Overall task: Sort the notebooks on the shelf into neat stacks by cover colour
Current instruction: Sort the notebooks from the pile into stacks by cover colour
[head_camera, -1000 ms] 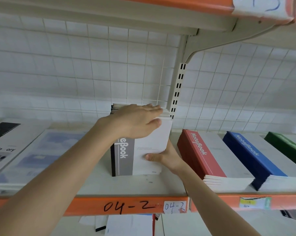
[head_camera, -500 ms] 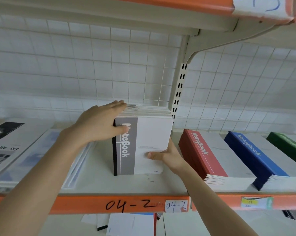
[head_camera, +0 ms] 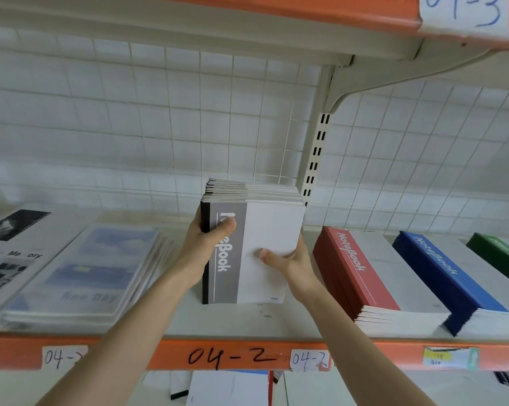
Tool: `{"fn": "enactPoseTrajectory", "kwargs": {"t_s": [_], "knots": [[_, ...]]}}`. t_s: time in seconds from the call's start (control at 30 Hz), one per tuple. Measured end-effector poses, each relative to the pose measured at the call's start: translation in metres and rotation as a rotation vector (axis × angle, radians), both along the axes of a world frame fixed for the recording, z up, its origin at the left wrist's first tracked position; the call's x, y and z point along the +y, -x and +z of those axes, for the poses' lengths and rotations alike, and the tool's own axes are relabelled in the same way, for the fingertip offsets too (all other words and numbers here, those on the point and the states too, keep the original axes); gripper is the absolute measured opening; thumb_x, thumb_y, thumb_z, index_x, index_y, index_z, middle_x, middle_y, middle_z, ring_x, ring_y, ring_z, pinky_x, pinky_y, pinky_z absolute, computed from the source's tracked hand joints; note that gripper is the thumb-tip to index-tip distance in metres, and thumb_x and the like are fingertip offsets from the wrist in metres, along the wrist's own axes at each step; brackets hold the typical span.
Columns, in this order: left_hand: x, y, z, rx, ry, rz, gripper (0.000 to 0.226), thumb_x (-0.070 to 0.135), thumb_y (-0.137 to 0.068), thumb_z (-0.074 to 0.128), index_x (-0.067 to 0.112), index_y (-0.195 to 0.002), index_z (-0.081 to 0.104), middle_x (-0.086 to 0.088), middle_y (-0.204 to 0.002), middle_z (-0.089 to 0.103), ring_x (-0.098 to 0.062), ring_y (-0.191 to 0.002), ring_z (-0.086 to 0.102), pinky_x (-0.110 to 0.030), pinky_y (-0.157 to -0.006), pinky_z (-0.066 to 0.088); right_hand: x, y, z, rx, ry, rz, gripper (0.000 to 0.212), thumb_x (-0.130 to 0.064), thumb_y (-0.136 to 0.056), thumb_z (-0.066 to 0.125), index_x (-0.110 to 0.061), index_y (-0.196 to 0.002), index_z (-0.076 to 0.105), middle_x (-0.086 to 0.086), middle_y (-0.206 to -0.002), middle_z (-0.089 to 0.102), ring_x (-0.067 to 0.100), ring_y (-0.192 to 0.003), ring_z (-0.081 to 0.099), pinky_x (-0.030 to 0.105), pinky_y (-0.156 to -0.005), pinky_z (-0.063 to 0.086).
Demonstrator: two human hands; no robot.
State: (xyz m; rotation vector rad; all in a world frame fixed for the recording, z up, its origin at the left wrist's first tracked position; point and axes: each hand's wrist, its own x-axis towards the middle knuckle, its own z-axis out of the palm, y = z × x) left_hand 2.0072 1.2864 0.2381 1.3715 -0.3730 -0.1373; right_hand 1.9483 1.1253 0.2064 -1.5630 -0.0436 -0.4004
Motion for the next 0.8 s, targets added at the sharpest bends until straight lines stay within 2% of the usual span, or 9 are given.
{"fn": "enactPoseTrajectory", "kwargs": {"t_s": [0.1, 0.2, 0.33, 0.4, 0.53, 0.6, 0.67, 0.7, 0.8], "knots": [[0.001, -0.002, -0.001, -0.029, -0.008, -0.006, 0.035, 0.027, -0.062, 0.061, 0.024, -0.096, 0.056, 0.016, -0.076, 0.068, 0.009, -0.067, 0.063, -0.007, -0.06, 0.047, -0.003, -0.001, 0.001, 0.01, 0.028, -0.003, 0.08, -0.031, -0.056, 0.078, -0.017, -0.128, 0.045, -0.002, -0.117, 0.063, 0.011, -0.109, 0.06, 0.022, -0.083, 0.051], [0.003, -0.003, 0.001, -0.094, -0.015, -0.016, 0.036, 0.027, -0.064, 0.058, 0.025, -0.1, 0.054, 0.025, -0.072, 0.068, 0.011, -0.069, 0.062, -0.005, -0.061, 0.045, -0.008, -0.002, 0.0, 0.026, 0.047, 0.01, 0.066, -0.021, -0.064, 0.077, -0.021, -0.123, 0.046, -0.003, -0.115, 0.063, 0.008, -0.106, 0.061, 0.02, -0.08, 0.051], [0.005, -0.004, 0.006, -0.222, -0.005, -0.006, 0.074, 0.028, -0.063, 0.068, 0.011, -0.131, 0.045, 0.024, -0.083, 0.07, 0.007, -0.081, 0.064, -0.008, -0.07, 0.047, -0.008, -0.002, -0.002, 0.014, 0.048, 0.017, 0.073, -0.024, -0.062, 0.078, -0.021, -0.126, 0.044, -0.002, -0.118, 0.061, 0.009, -0.109, 0.059, 0.021, -0.081, 0.051], [0.004, -0.003, 0.008, -0.252, -0.026, -0.016, 0.088, 0.035, -0.058, 0.07, 0.007, -0.136, 0.042, 0.023, -0.086, 0.07, 0.006, -0.084, 0.064, -0.009, -0.07, 0.047, -0.006, -0.002, -0.001, 0.015, 0.053, 0.016, 0.079, -0.03, -0.057, 0.077, -0.017, -0.127, 0.042, 0.0, -0.118, 0.06, 0.01, -0.11, 0.059, 0.022, -0.082, 0.051], [0.003, -0.001, 0.013, -0.282, -0.034, -0.011, 0.065, 0.022, -0.068, 0.061, 0.013, -0.13, 0.046, 0.027, -0.081, 0.068, 0.011, -0.078, 0.062, -0.006, -0.067, 0.045, -0.006, -0.005, -0.002, 0.014, 0.045, 0.002, 0.079, -0.032, -0.056, 0.078, -0.018, -0.126, 0.045, 0.002, -0.12, 0.061, 0.014, -0.112, 0.058, 0.028, -0.086, 0.052], [0.005, -0.001, 0.017, -0.302, -0.043, 0.024, 0.072, 0.018, -0.069, 0.066, 0.028, -0.134, 0.038, 0.029, -0.099, 0.064, 0.016, -0.088, 0.058, -0.006, -0.075, 0.046, -0.007, -0.005, -0.003, 0.008, 0.062, -0.016, 0.077, -0.032, -0.057, 0.078, -0.018, -0.126, 0.047, 0.004, -0.121, 0.061, 0.017, -0.113, 0.058, 0.033, -0.091, 0.051], [0.01, -0.005, 0.022, -0.396, -0.098, 0.109, 0.085, 0.016, -0.071, 0.074, 0.027, -0.142, 0.028, 0.027, -0.125, 0.046, 0.024, -0.107, 0.044, -0.003, -0.091, 0.038, -0.009, -0.005, -0.003, 0.007, 0.082, -0.027, 0.077, -0.031, -0.057, 0.078, -0.016, -0.126, 0.047, 0.005, -0.121, 0.061, 0.018, -0.112, 0.059, 0.034, -0.091, 0.051], [0.014, -0.007, 0.025, -0.494, -0.172, 0.145, 0.083, 0.025, -0.07, 0.074, 0.025, -0.141, 0.029, 0.025, -0.131, 0.038, 0.025, -0.116, 0.037, -0.005, -0.099, 0.032, -0.011, -0.005, -0.004, 0.012, 0.09, -0.031, 0.078, -0.031, -0.057, 0.079, -0.016, -0.126, 0.046, 0.004, -0.12, 0.061, 0.016, -0.112, 0.059, 0.032, -0.089, 0.052], [0.026, -0.015, 0.031, -0.749, -0.456, 0.184, 0.073, 0.054, -0.066, 0.059, 0.018, -0.129, 0.052, 0.021, -0.129, 0.043, 0.003, -0.131, 0.035, -0.029, -0.112, 0.024, -0.015, -0.003, -0.003, 0.032, 0.105, -0.026, 0.077, -0.03, -0.055, 0.08, -0.02, -0.124, 0.047, -0.002, -0.116, 0.062, 0.008, -0.107, 0.061, 0.022, -0.08, 0.052]]}}
